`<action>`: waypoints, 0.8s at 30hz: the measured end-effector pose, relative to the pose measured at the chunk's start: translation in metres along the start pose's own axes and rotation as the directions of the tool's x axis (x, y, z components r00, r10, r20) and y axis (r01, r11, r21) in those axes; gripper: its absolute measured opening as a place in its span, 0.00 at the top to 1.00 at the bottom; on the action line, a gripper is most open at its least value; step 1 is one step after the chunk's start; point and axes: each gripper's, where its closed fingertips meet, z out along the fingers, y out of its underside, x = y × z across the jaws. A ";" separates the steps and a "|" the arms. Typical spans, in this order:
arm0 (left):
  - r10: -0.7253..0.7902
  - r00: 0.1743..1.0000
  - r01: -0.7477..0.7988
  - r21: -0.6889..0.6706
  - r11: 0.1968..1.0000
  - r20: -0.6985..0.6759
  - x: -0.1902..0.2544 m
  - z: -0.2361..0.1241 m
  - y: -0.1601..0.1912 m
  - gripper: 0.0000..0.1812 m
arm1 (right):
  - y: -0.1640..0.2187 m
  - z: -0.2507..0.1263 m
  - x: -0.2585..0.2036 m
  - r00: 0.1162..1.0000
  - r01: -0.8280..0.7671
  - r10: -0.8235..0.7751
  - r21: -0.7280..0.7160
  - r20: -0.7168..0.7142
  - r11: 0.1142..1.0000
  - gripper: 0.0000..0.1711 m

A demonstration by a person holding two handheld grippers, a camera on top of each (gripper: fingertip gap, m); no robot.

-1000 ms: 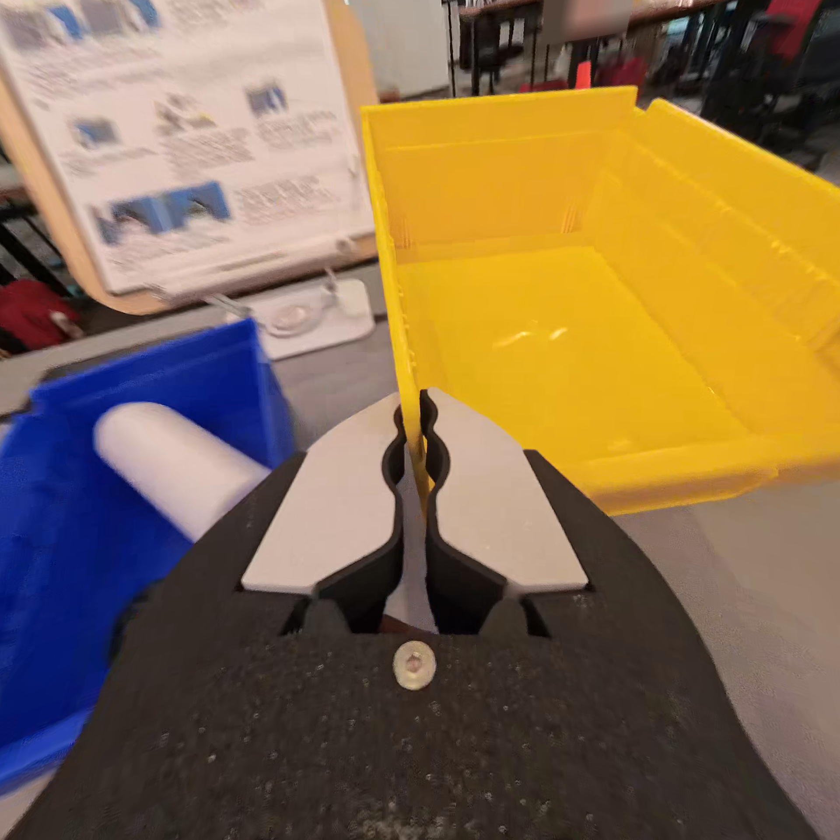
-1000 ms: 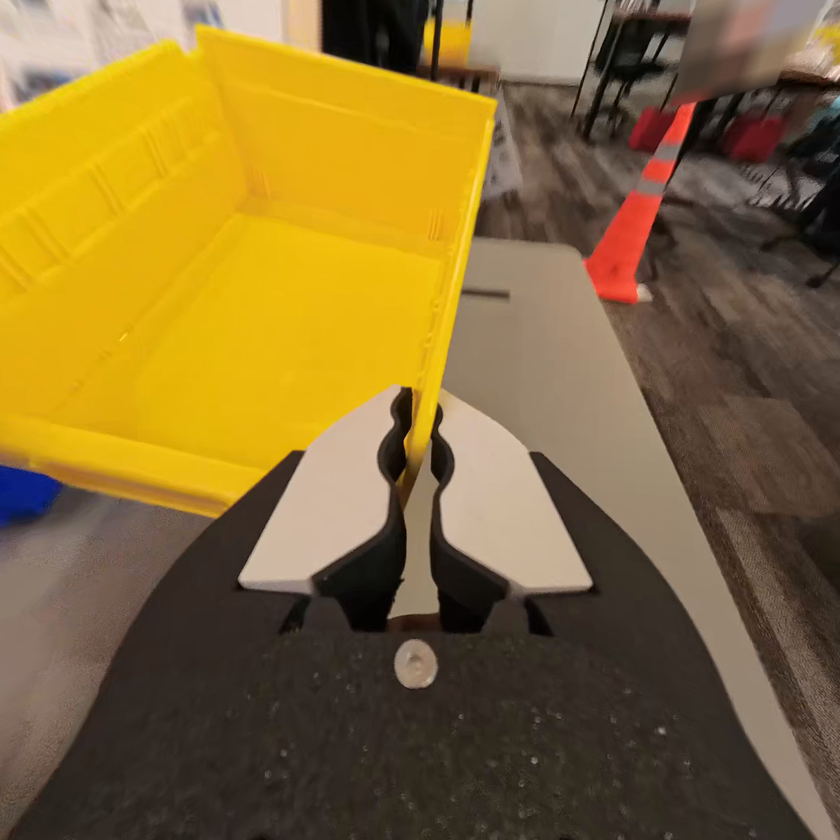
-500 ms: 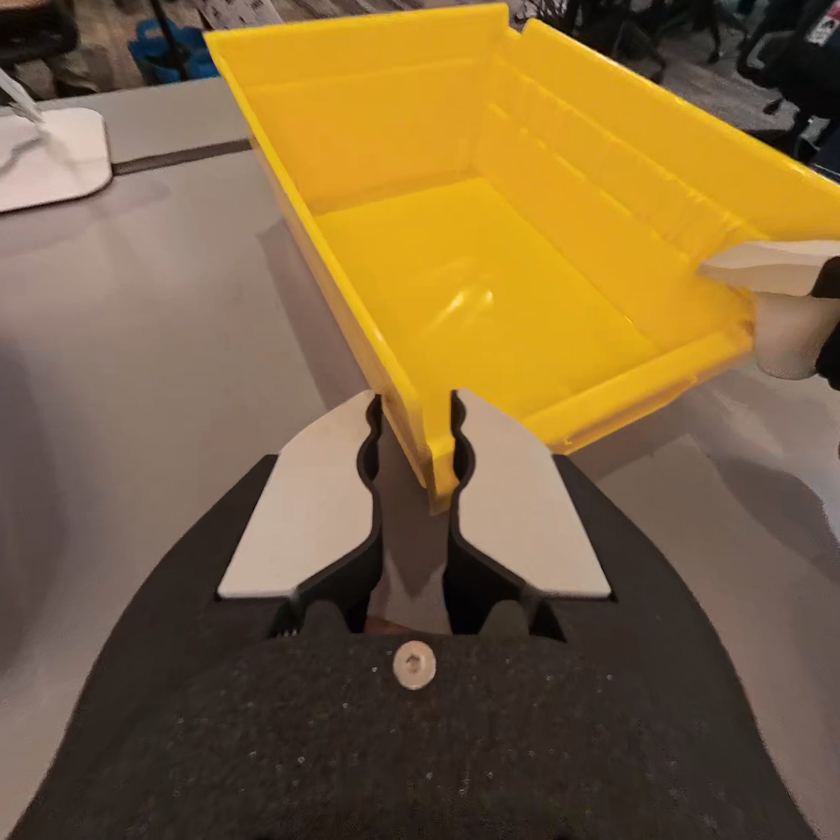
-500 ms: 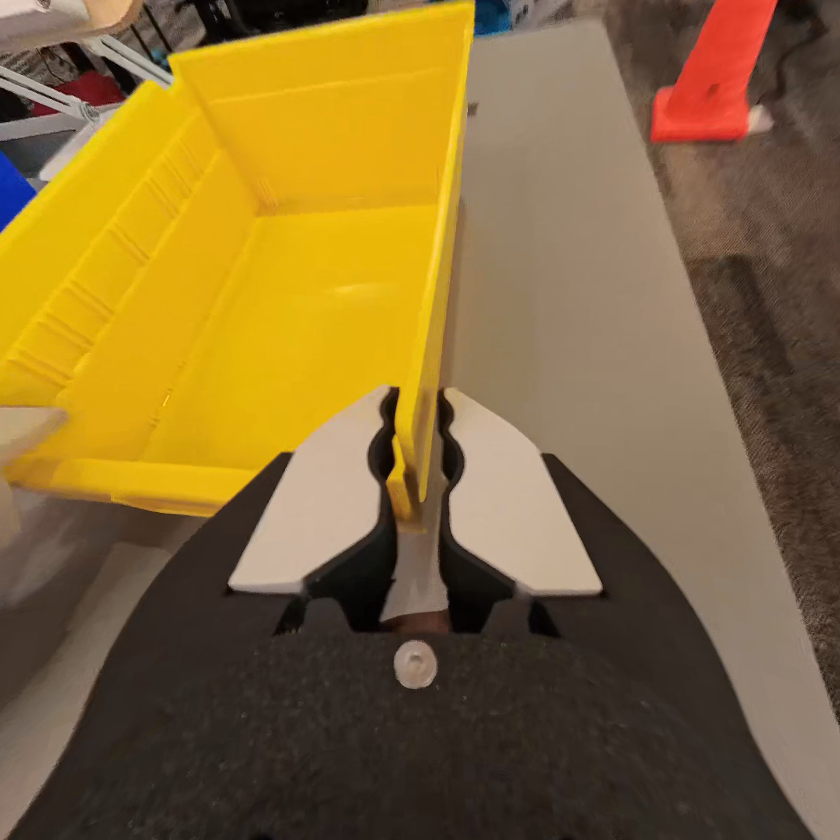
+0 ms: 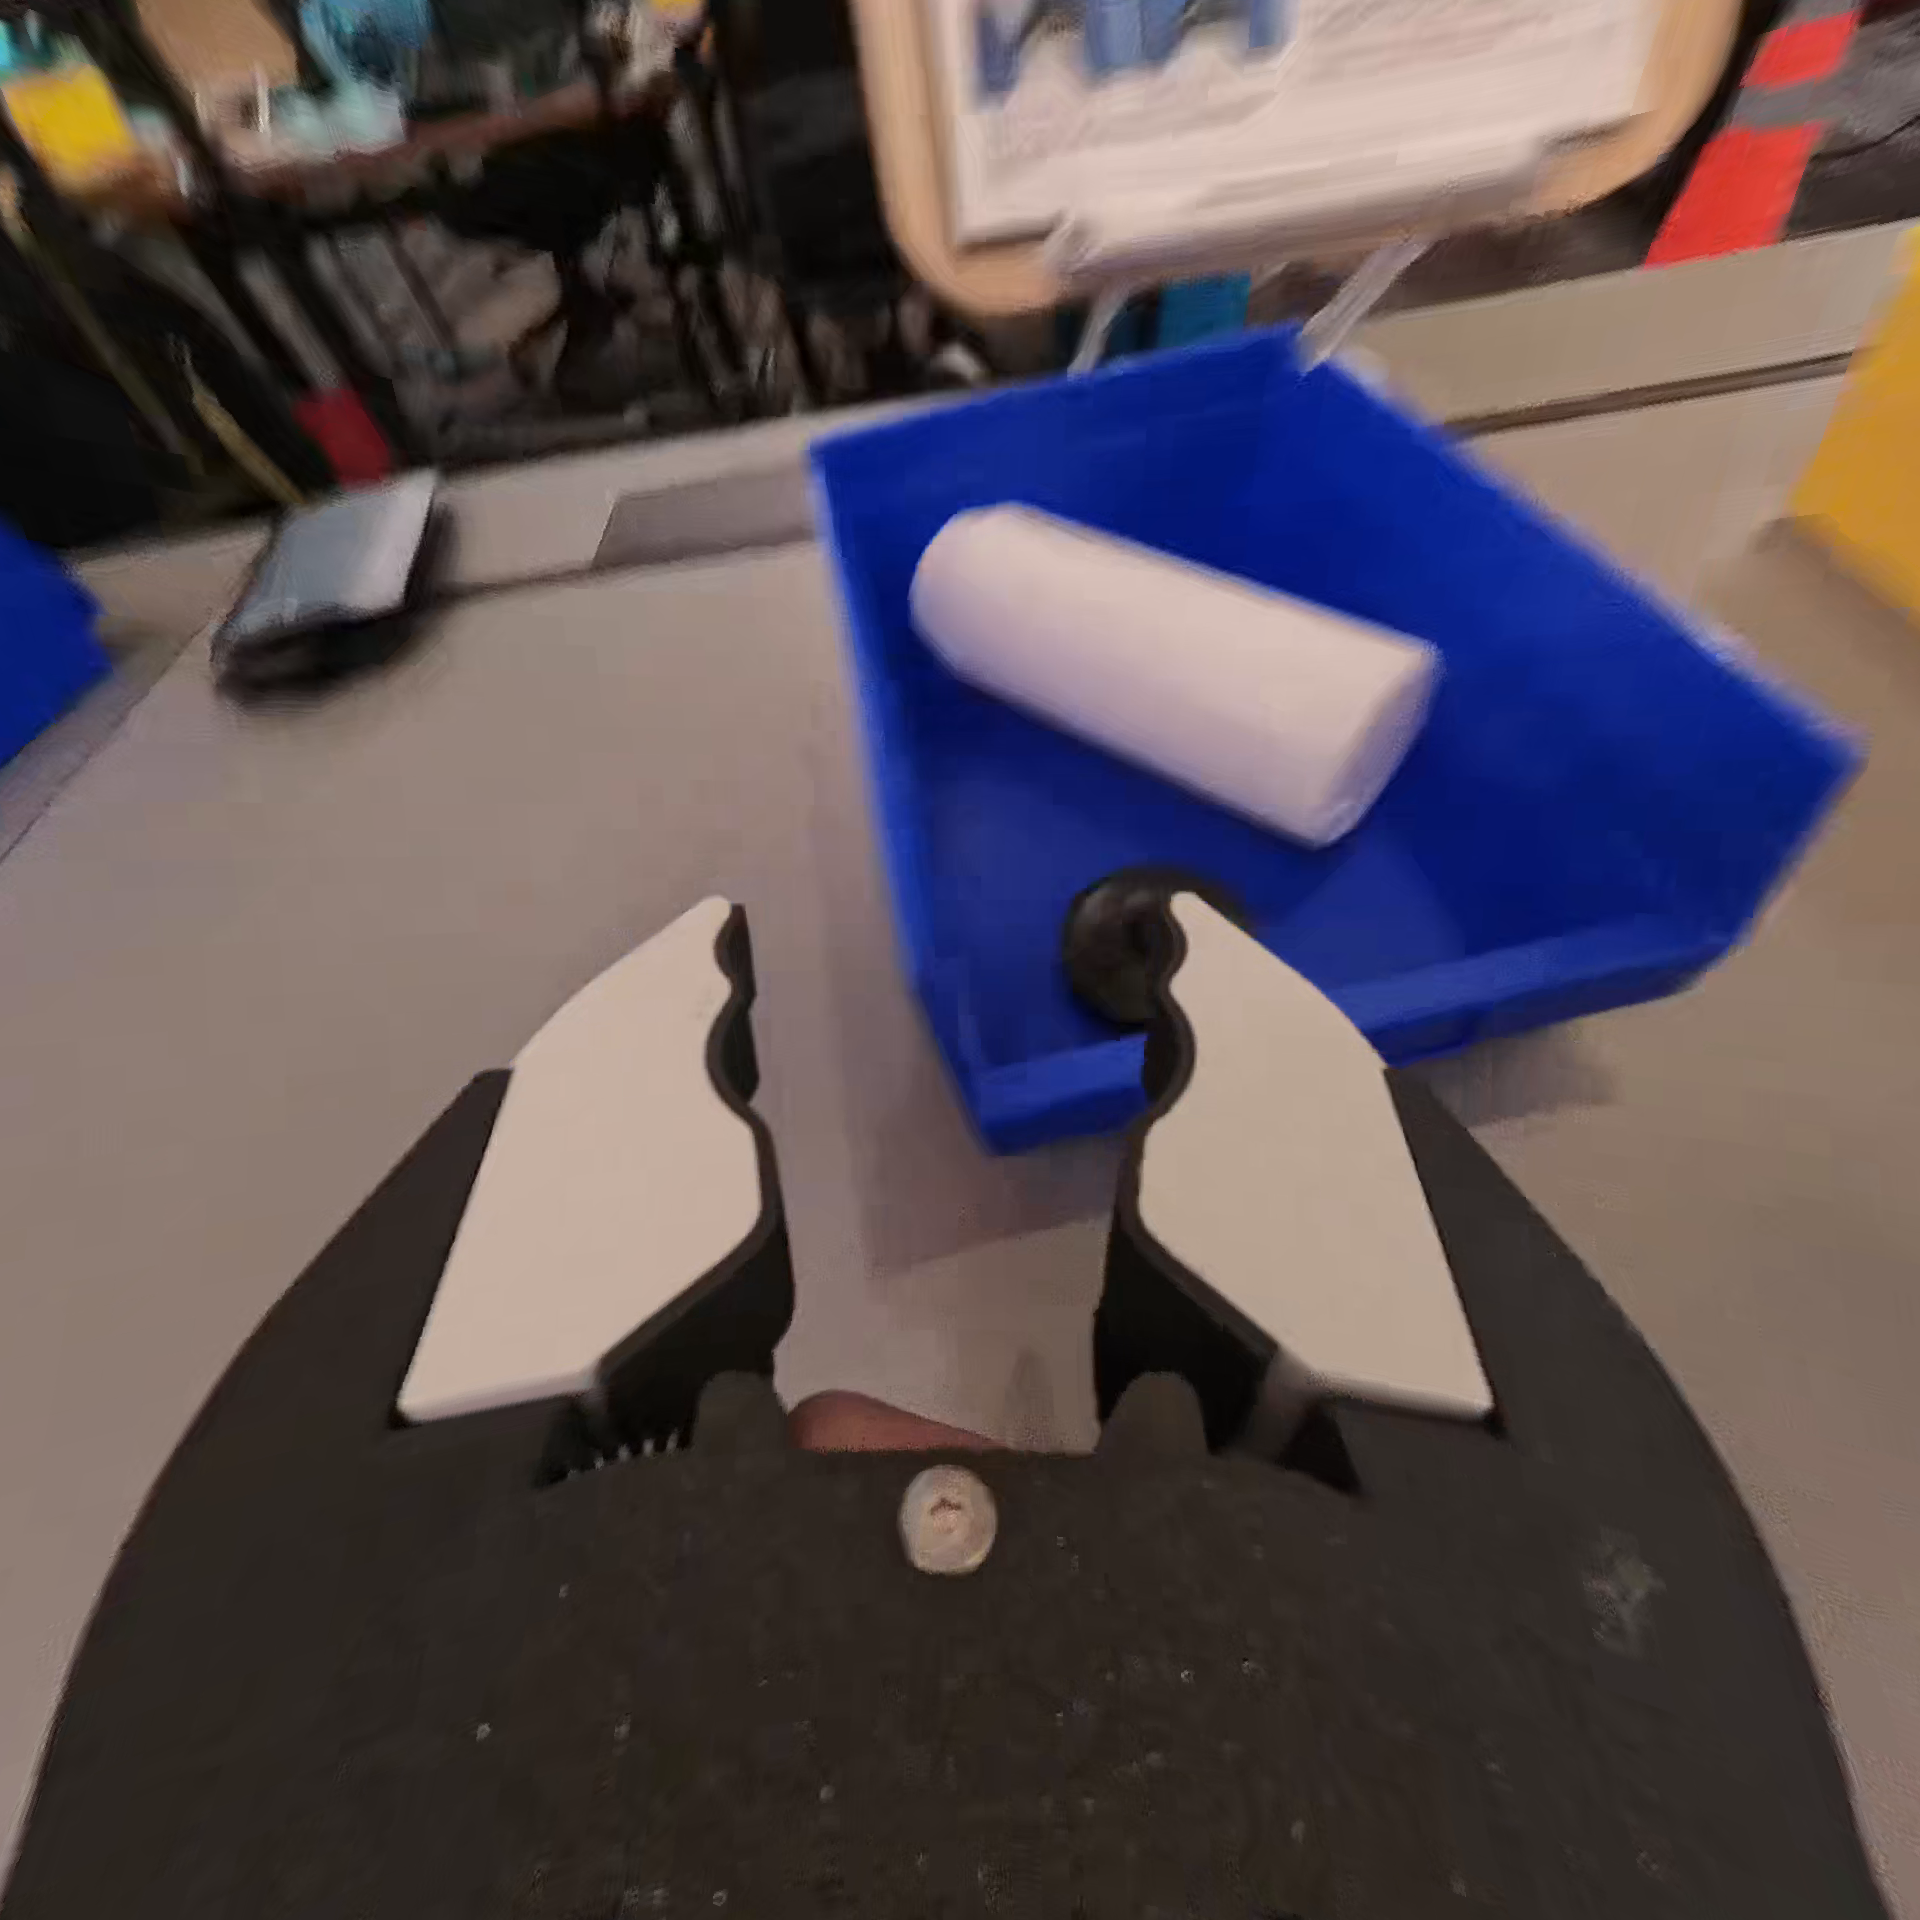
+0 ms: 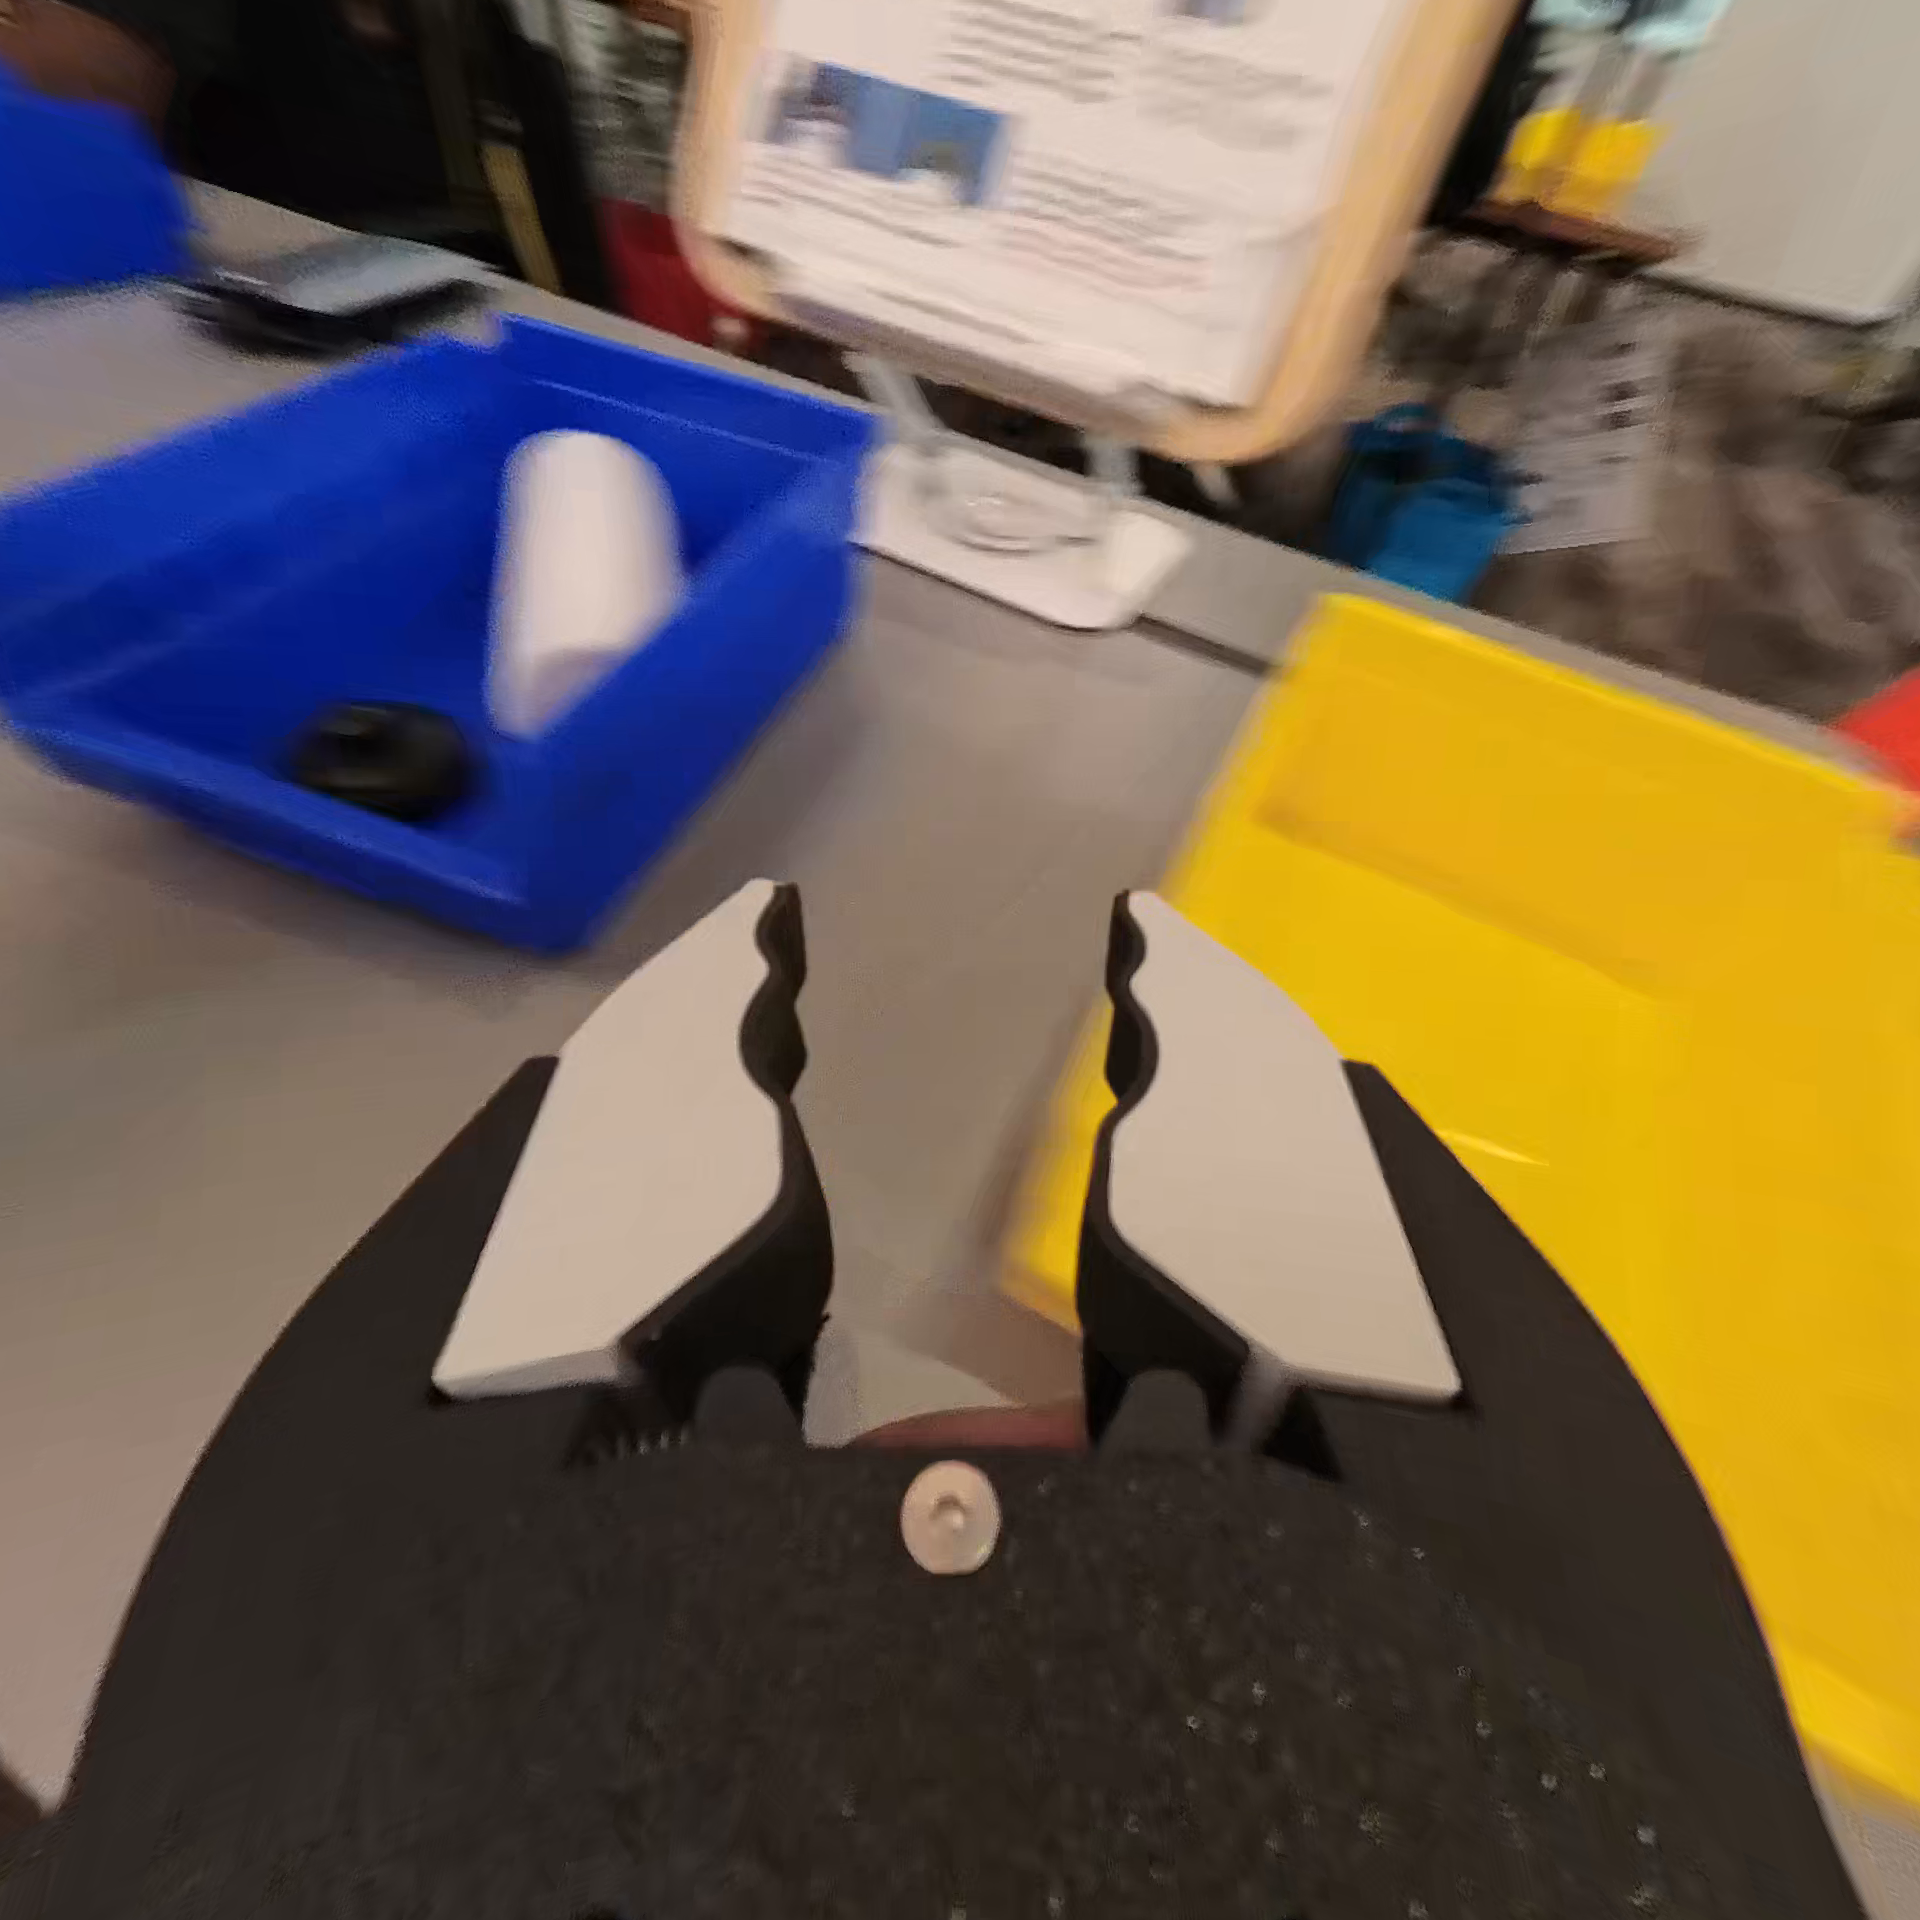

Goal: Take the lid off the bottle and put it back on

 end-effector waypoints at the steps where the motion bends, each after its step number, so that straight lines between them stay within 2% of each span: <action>1: -0.053 0.999 0.053 -0.029 0.998 0.003 -0.014 0.004 0.012 0.59 | 0.003 0.020 -0.039 0.997 -0.053 0.054 -0.020 0.061 0.998 0.68; 2: -0.104 0.995 0.103 -0.039 0.994 -0.013 -0.020 0.009 0.021 0.62 | 0.009 0.039 -0.074 0.986 -0.117 0.124 -0.062 0.112 0.991 0.68; 4: -0.146 0.989 0.142 -0.096 0.985 -0.034 -0.025 0.025 0.036 0.66 | 0.018 0.073 -0.125 0.965 -0.195 0.215 -0.132 0.152 0.972 0.61; 6: -0.231 0.968 0.217 -0.137 0.966 -0.098 -0.020 0.040 0.041 0.68 | 0.018 0.100 -0.135 0.974 -0.215 0.222 -0.125 0.045 0.969 0.60; 8: -0.276 0.944 0.244 -0.181 0.953 -0.182 -0.006 0.053 0.041 0.80 | 0.018 0.119 -0.131 0.974 -0.223 0.217 -0.116 -0.068 0.968 0.63; 9: -0.267 0.938 0.225 -0.197 0.954 -0.222 0.001 0.057 0.041 0.93 | 0.021 0.126 -0.129 0.966 -0.244 0.230 -0.129 -0.118 0.961 0.71; 10: -0.235 0.955 0.200 -0.192 0.961 -0.182 -0.003 0.060 0.041 0.96 | 0.024 0.130 -0.130 0.962 -0.258 0.237 -0.155 -0.137 0.954 0.86; 11: -0.173 0.975 0.147 -0.183 0.972 -0.136 -0.009 0.062 0.040 0.98 | 0.024 0.131 -0.125 0.952 -0.271 0.240 -0.156 -0.189 0.950 0.97; 14: -0.140 0.982 0.124 -0.133 0.983 -0.123 -0.027 0.059 0.030 0.98 | 0.006 0.132 -0.133 0.953 -0.235 0.216 -0.068 -0.211 0.970 0.97; 19: -0.014 0.999 0.016 -0.052 0.999 0.038 -0.106 0.044 0.017 0.98 | -0.031 0.157 -0.193 0.950 -0.267 0.256 -0.040 -0.178 0.963 0.98; 21: -0.026 0.996 0.027 -0.016 1.000 0.081 -0.143 0.037 0.015 0.98 | -0.046 0.170 -0.224 0.953 -0.262 0.258 -0.001 -0.157 0.965 0.98; 24: -0.075 0.994 0.074 0.014 0.997 0.075 -0.190 0.035 0.026 0.98 | -0.062 0.186 -0.271 0.959 -0.245 0.246 0.031 -0.142 0.969 0.98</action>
